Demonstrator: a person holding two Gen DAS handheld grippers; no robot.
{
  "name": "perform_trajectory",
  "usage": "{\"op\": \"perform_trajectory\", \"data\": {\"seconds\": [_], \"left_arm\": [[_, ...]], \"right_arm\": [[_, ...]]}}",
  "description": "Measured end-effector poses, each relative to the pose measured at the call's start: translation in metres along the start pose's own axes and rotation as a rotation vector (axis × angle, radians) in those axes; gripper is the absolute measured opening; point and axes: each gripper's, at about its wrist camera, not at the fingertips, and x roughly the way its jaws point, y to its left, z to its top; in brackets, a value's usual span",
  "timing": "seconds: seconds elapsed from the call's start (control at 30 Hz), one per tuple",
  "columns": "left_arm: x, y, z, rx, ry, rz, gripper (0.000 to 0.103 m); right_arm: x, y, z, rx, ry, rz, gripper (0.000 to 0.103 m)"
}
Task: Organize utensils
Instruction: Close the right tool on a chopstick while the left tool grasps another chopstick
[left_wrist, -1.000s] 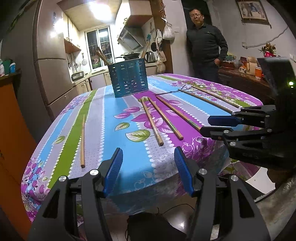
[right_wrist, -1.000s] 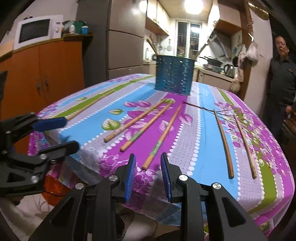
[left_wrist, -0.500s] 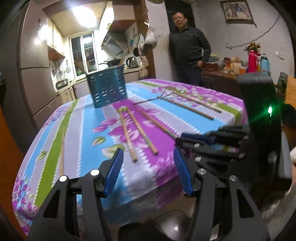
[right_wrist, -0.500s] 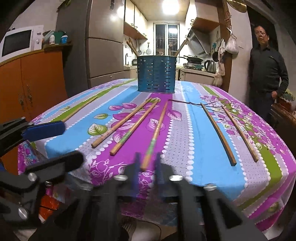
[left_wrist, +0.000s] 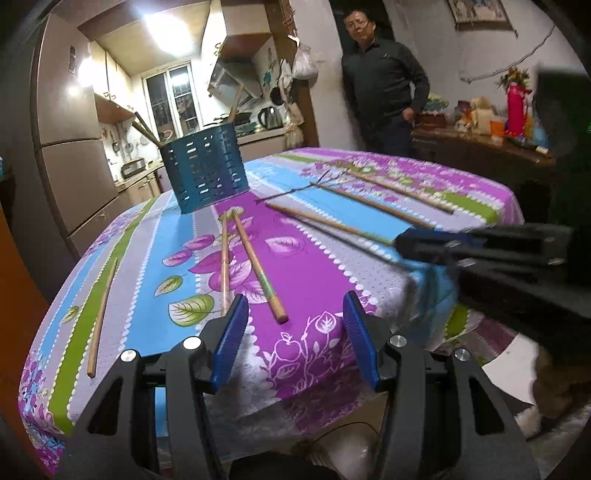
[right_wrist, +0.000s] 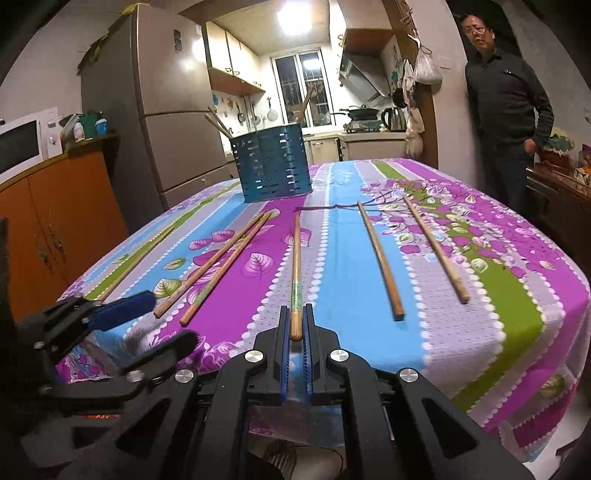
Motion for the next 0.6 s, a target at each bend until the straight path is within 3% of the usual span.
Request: {"op": "perform_trajectory", "data": {"seconds": [0.17,0.33,0.6], "left_arm": [[0.008,-0.001,-0.001,-0.023,-0.003,0.020,0.031],[0.007,-0.002,-0.006,-0.064,-0.037,0.046,0.027],[0.010,0.007,-0.012,-0.174,-0.076,0.029,0.027]], "right_arm": [[-0.003,-0.007,-0.003,-0.005,0.002,-0.002,0.008],[-0.003,-0.010,-0.006,-0.002,0.004,0.000,0.008],[-0.002,-0.011,-0.010,-0.008,0.008,0.006,0.008]]}}
